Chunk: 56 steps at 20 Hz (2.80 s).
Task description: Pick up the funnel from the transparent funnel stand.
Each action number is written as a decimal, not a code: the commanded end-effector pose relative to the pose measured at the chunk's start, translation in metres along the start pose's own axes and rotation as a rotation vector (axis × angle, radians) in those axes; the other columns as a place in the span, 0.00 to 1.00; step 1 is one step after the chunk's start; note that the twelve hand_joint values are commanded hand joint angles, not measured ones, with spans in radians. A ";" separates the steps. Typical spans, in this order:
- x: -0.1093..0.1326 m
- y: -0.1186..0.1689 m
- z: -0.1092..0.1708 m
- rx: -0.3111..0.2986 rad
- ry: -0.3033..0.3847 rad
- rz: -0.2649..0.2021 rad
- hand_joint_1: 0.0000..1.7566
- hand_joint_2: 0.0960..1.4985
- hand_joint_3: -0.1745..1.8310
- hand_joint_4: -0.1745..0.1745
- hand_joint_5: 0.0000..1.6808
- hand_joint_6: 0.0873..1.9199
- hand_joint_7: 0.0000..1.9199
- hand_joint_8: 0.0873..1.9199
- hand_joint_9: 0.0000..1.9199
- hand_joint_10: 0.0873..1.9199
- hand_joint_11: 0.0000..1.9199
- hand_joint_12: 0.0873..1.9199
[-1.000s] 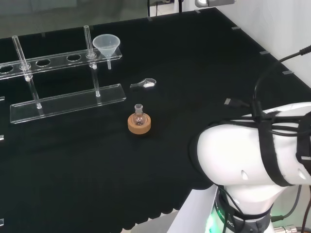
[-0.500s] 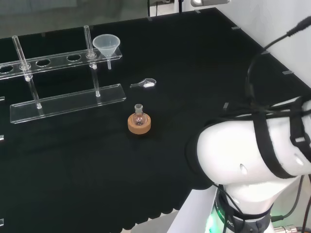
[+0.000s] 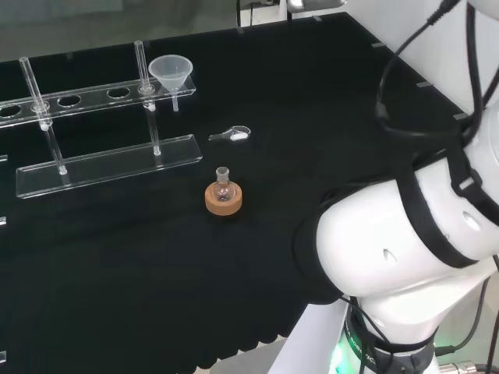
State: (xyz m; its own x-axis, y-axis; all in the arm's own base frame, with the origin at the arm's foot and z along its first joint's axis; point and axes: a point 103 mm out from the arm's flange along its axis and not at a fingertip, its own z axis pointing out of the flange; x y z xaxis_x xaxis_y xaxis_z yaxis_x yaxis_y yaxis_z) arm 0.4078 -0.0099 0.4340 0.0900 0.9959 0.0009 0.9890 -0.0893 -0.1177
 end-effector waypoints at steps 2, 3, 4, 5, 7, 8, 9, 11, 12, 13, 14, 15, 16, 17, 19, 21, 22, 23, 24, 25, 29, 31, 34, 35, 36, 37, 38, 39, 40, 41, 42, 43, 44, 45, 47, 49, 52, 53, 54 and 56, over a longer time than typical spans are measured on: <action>0.045 0.049 0.021 0.049 -0.036 -0.135 0.04 0.85 0.10 0.51 0.13 0.00 0.00 0.18 0.06 0.31 0.00 0.71; 0.049 0.052 0.025 0.051 -0.051 -0.144 0.06 0.84 0.10 0.50 0.12 0.00 0.00 0.18 0.05 0.31 0.00 0.71; 0.054 0.054 0.030 0.056 -0.069 -0.150 0.07 0.83 0.10 0.49 0.12 0.00 0.00 0.19 0.05 0.31 0.00 0.71; 0.058 0.055 0.037 0.067 -0.072 -0.157 0.08 0.82 0.09 0.48 0.12 0.00 0.00 0.19 0.05 0.32 0.00 0.71; 0.066 0.057 0.049 0.080 -0.072 -0.170 0.10 0.80 0.09 0.47 0.11 0.00 0.00 0.20 0.05 0.32 0.00 0.71; 0.071 0.057 0.054 0.089 -0.075 -0.175 0.12 0.79 0.08 0.47 0.11 0.00 0.00 0.20 0.05 0.32 0.00 0.71; 0.074 0.058 0.057 0.098 -0.076 -0.178 0.13 0.78 0.08 0.47 0.11 0.00 0.00 0.21 0.06 0.32 0.00 0.71; 0.080 0.061 0.062 0.110 -0.086 -0.179 0.15 0.76 0.07 0.46 0.11 0.00 0.01 0.21 0.06 0.33 0.00 0.72; 0.083 0.063 0.064 0.116 -0.091 -0.181 0.16 0.75 0.07 0.46 0.11 0.00 0.01 0.22 0.06 0.33 0.00 0.72; 0.085 0.066 0.065 0.126 -0.094 -0.183 0.18 0.73 0.06 0.45 0.11 0.00 0.00 0.22 0.06 0.33 0.00 0.72; 0.087 0.069 0.067 0.143 -0.099 -0.183 0.20 0.72 0.06 0.45 0.10 0.00 0.00 0.22 0.06 0.33 0.00 0.72; 0.088 0.072 0.068 0.158 -0.106 -0.182 0.22 0.70 0.05 0.45 0.10 0.00 0.00 0.22 0.06 0.33 0.00 0.72; 0.090 0.075 0.070 0.174 -0.112 -0.178 0.24 0.69 0.05 0.45 0.10 0.00 0.00 0.22 0.06 0.34 0.00 0.72; 0.091 0.078 0.072 0.192 -0.119 -0.171 0.26 0.68 0.04 0.46 0.10 0.00 0.00 0.22 0.07 0.34 0.00 0.73; 0.092 0.085 0.075 0.216 -0.131 -0.169 0.29 0.66 0.02 0.48 0.10 0.00 0.00 0.21 0.06 0.36 0.01 0.74; 0.093 0.091 0.080 0.240 -0.136 -0.167 0.31 0.64 0.01 0.52 0.09 0.00 0.00 0.20 0.04 0.38 0.02 0.76; 0.093 0.094 0.083 0.258 -0.139 -0.168 0.32 0.63 0.00 0.53 0.08 0.00 0.00 0.19 0.04 0.39 0.02 0.76; 0.094 0.097 0.086 0.277 -0.141 -0.170 0.32 0.62 0.00 0.53 0.08 0.00 0.00 0.17 0.03 0.40 0.03 0.77; 0.096 0.100 0.088 0.296 -0.154 -0.171 0.32 0.61 0.00 0.54 0.08 0.00 0.00 0.16 0.02 0.41 0.03 0.78; 0.098 0.102 0.091 0.311 -0.165 -0.174 0.32 0.60 0.00 0.55 0.07 0.00 0.00 0.14 0.01 0.42 0.04 0.78; 0.109 0.111 0.097 0.350 -0.188 -0.191 0.32 0.59 0.00 0.57 0.03 0.00 0.00 0.08 0.00 0.41 0.05 0.79; 0.115 0.115 0.099 0.380 -0.197 -0.193 0.35 0.57 0.00 0.57 0.02 0.00 0.00 0.07 0.00 0.39 0.05 0.80; 0.122 0.119 0.102 0.402 -0.212 -0.198 0.39 0.57 0.00 0.58 0.01 0.00 0.00 0.05 0.00 0.36 0.05 0.80; 0.124 0.120 0.103 0.403 -0.215 -0.201 0.39 0.57 0.00 0.58 0.00 0.00 0.00 0.03 0.00 0.35 0.05 0.80; 0.126 0.120 0.104 0.402 -0.222 -0.205 0.40 0.56 0.00 0.58 0.00 0.00 0.00 0.01 0.00 0.34 0.05 0.80; 0.128 0.121 0.106 0.402 -0.229 -0.207 0.40 0.56 0.00 0.59 0.00 0.00 0.00 0.00 0.00 0.33 0.05 0.80; 0.129 0.122 0.107 0.404 -0.231 -0.209 0.41 0.56 0.00 0.59 0.00 0.00 0.00 0.00 0.00 0.33 0.05 0.80; 0.131 0.122 0.108 0.405 -0.232 -0.212 0.41 0.56 0.00 0.60 0.00 0.00 0.00 0.00 0.00 0.32 0.05 0.80; 0.132 0.123 0.110 0.405 -0.230 -0.215 0.41 0.56 0.00 0.61 0.00 0.00 0.00 0.00 0.00 0.32 0.05 0.80; 0.133 0.124 0.111 0.409 -0.227 -0.220 0.41 0.56 0.00 0.62 0.00 0.00 0.00 0.00 0.00 0.32 0.05 0.80; 0.134 0.125 0.112 0.415 -0.225 -0.222 0.41 0.56 0.00 0.65 0.00 0.00 0.00 0.00 0.00 0.32 0.05 0.80; 0.136 0.125 0.112 0.413 -0.224 -0.224 0.41 0.56 0.00 0.68 0.01 0.00 0.00 0.00 0.00 0.31 0.05 0.80; 0.137 0.125 0.113 0.412 -0.223 -0.225 0.41 0.56 0.00 0.71 0.01 0.00 0.00 0.00 0.00 0.30 0.05 0.80; 0.138 0.125 0.113 0.410 -0.223 -0.227 0.41 0.56 0.00 0.73 0.01 0.00 0.00 0.00 0.00 0.29 0.06 0.81; 0.140 0.125 0.114 0.409 -0.235 -0.236 0.42 0.55 0.00 0.77 0.01 0.00 0.00 0.00 0.00 0.28 0.07 0.81; 0.143 0.125 0.113 0.379 -0.247 -0.236 0.44 0.54 0.00 0.81 0.02 0.00 0.00 0.00 0.00 0.26 0.08 0.81; 0.146 0.126 0.114 0.373 -0.254 -0.226 0.46 0.53 0.00 0.81 0.06 0.00 0.00 0.00 0.00 0.25 0.08 0.81; 0.146 0.126 0.114 0.374 -0.256 -0.225 0.46 0.53 0.00 0.80 0.07 0.00 0.00 0.00 0.00 0.26 0.08 0.81; 0.146 0.127 0.114 0.377 -0.255 -0.223 0.46 0.53 0.00 0.80 0.08 0.00 0.00 0.00 0.00 0.28 0.09 0.81; 0.147 0.129 0.115 0.384 -0.252 -0.222 0.47 0.53 0.00 0.78 0.11 0.00 0.01 0.00 0.00 0.32 0.09 0.81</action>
State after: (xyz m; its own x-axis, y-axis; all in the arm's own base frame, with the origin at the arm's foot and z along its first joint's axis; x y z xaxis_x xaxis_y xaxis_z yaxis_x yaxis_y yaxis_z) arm 0.5295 0.1221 0.3032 -0.2004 0.9667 -0.1589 0.8565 0.0941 -0.5075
